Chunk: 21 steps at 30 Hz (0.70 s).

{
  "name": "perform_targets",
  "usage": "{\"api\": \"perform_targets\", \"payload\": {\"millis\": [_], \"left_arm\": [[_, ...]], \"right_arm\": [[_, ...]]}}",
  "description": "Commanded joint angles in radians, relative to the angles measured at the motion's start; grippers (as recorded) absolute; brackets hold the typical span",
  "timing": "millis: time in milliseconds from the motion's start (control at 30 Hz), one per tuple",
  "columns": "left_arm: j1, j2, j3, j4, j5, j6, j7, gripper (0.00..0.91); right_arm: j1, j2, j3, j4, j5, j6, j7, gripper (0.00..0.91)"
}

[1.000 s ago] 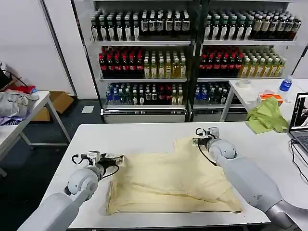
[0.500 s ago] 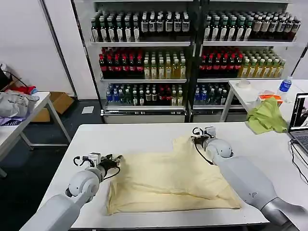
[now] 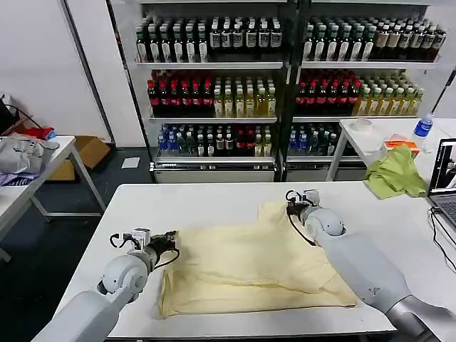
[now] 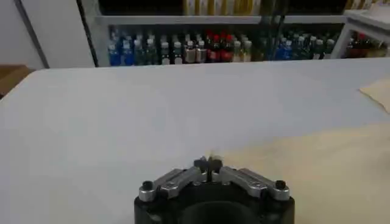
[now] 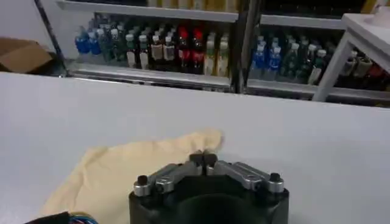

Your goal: Fold and organize the clothes.

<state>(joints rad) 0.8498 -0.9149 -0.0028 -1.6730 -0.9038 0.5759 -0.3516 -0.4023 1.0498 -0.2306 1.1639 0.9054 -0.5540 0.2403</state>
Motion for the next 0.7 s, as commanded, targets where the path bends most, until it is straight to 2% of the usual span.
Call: {"api": "perform_targets", "payload": {"millis": [33,267,500,700], "left_arm": [[-0.007,0.002,-0.015,-0.002,-0.003,0.000,0.005,0.020],[-0.018,0.008,-0.042,-0.018,-0.012,-0.003,0.010,0.020],[-0.009,0.026,-0.070,-0.065,-0.022,-0.005,0.013,0.020],[0.033,0.051,-0.094,-0.125,-0.025,-0.004,0.016,0.020]], "right_arm": [[-0.004,-0.005,0.013,0.033,0.001,0.112,0.001,0.000],[-0.012,-0.023,0.044,0.093,-0.001,0.194,0.000,0.000],[-0.047,-0.073,0.103,0.204,-0.001,0.188,0.000,0.000],[-0.159,-0.144,0.170,0.329,-0.008,0.168,-0.001,0.000]]}}
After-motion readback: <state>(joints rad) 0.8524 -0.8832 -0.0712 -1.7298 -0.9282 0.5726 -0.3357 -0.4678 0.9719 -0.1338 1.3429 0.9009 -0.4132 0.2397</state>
